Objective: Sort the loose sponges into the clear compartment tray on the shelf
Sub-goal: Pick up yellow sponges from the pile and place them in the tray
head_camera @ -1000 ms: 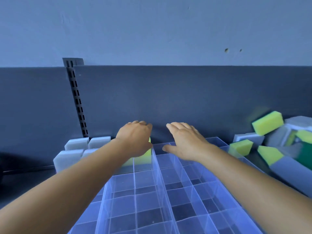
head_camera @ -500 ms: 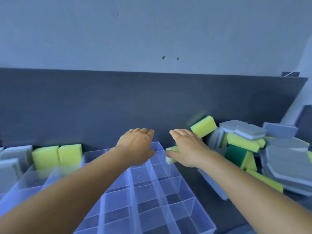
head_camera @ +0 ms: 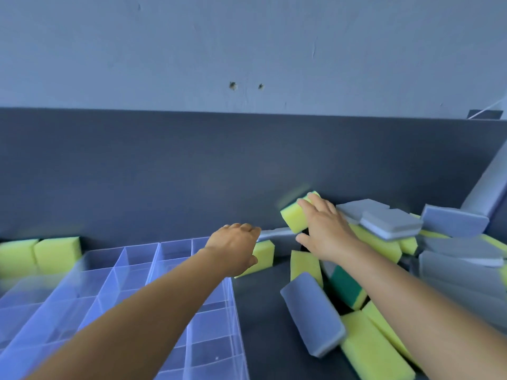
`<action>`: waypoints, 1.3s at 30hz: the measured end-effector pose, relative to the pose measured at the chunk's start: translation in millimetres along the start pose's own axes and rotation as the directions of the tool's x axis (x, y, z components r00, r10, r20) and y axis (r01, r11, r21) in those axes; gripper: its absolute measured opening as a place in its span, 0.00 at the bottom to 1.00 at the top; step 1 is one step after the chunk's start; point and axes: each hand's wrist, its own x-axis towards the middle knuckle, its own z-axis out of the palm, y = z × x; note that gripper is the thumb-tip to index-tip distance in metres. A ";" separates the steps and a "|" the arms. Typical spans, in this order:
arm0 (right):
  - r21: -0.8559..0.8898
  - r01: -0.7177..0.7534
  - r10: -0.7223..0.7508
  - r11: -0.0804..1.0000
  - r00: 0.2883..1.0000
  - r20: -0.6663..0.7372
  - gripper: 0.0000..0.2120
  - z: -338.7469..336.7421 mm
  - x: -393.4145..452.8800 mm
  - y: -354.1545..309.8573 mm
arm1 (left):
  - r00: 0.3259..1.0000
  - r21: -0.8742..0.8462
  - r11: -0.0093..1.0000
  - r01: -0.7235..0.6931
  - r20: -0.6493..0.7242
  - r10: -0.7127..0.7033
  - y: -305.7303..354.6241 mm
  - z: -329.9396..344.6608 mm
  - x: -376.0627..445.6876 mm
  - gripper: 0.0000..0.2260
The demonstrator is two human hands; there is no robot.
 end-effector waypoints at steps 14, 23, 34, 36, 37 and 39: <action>0.112 -0.109 0.126 0.988 0.980 -0.156 0.28 12.8 35.2 22.5 | 0.995 -0.090 0.996 0.025 0.099 -0.016 1.9 16.7 38.1 0.25; 0.283 0.054 0.017 0.958 0.970 -0.243 0.21 -12.3 15.8 8.3 | 0.980 -0.455 0.887 0.075 -0.133 -0.151 -14.6 -20.2 8.9 0.22; 0.456 0.338 -0.181 0.823 0.917 -0.354 0.19 -29.7 -6.6 -76.4 | 0.862 -0.533 0.822 0.201 -0.302 -0.407 -74.3 -53.2 -86.8 0.19; 0.447 0.369 -0.225 0.815 0.912 -0.343 0.19 -29.7 -9.1 -98.8 | 0.857 -0.495 0.837 0.231 -0.304 -0.416 -91.0 -55.3 -106.0 0.20; 0.444 0.384 -0.245 0.810 0.909 -0.338 0.19 -29.4 -10.3 -111.0 | 0.853 -0.487 0.837 0.250 -0.299 -0.428 -99.8 -55.9 -115.8 0.19; 0.451 0.411 -0.280 0.793 0.902 -0.329 0.19 -27.7 -13.4 -136.5 | 0.843 -0.474 0.833 0.285 -0.289 -0.453 -117.7 -56.1 -135.5 0.18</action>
